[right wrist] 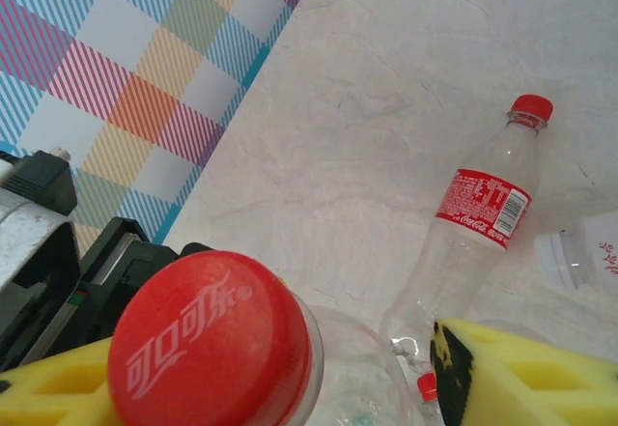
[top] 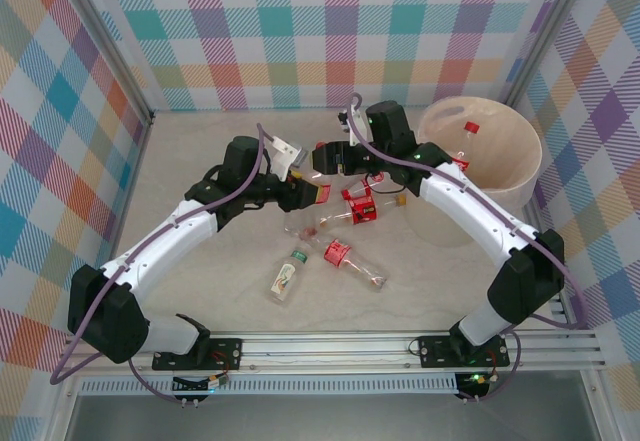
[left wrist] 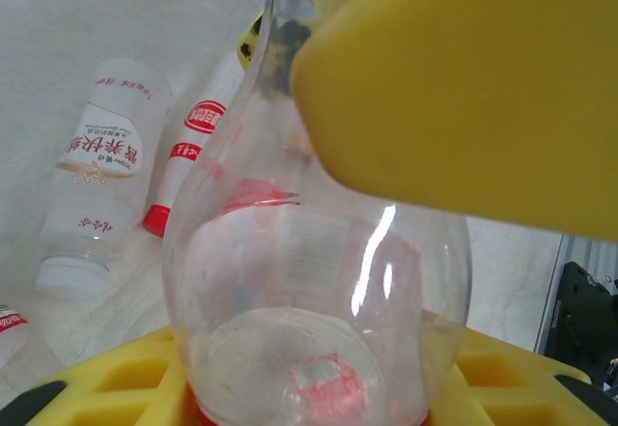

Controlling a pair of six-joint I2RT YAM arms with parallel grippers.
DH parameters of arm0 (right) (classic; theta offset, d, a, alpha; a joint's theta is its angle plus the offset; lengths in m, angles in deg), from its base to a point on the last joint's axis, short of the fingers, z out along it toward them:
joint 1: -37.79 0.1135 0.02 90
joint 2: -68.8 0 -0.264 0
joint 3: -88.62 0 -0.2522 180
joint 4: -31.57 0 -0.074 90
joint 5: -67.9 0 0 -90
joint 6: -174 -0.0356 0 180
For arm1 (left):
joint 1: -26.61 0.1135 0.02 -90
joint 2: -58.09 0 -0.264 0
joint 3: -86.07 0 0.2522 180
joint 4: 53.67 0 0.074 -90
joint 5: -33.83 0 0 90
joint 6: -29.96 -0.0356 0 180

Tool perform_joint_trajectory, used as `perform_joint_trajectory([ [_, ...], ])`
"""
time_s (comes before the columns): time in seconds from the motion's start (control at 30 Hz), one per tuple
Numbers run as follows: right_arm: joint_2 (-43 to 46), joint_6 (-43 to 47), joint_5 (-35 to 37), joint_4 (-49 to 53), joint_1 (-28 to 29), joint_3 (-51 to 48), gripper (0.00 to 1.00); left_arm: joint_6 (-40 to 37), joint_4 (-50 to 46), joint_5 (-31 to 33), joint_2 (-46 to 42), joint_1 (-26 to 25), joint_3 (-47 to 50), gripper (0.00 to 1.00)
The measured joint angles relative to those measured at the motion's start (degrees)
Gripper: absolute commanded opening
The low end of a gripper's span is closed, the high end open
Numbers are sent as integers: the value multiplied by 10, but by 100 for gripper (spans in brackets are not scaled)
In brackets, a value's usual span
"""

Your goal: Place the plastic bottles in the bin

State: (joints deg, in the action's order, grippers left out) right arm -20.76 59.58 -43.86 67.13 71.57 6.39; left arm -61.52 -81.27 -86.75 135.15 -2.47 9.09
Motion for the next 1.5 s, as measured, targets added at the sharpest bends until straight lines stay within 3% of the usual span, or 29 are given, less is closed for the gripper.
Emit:
perform_joint_trajectory([
  [0.27,0,-6,-13,-30,0,-17,45,8,5,1,0,0,7,30],
  [0.4,0,-6,-9,-40,0,-25,43,11,4,2,0,0,9,35],
  [0.53,3,-4,-2,-40,0,-27,40,13,5,2,0,0,11,56],
  [0.67,8,-4,16,-38,-5,-30,40,15,9,0,0,0,11,100],
  [0.8,13,5,27,-26,-25,-30,39,11,12,0,0,0,11,100],
  [1.0,52,44,30,55,-102,23,39,4,20,1,0,0,11,100],
  [1.33,151,100,12,165,-235,259,36,0,20,12,0,0,11,100],
  [1.5,157,133,11,228,-299,373,34,-10,14,41,0,0,11,100],
])
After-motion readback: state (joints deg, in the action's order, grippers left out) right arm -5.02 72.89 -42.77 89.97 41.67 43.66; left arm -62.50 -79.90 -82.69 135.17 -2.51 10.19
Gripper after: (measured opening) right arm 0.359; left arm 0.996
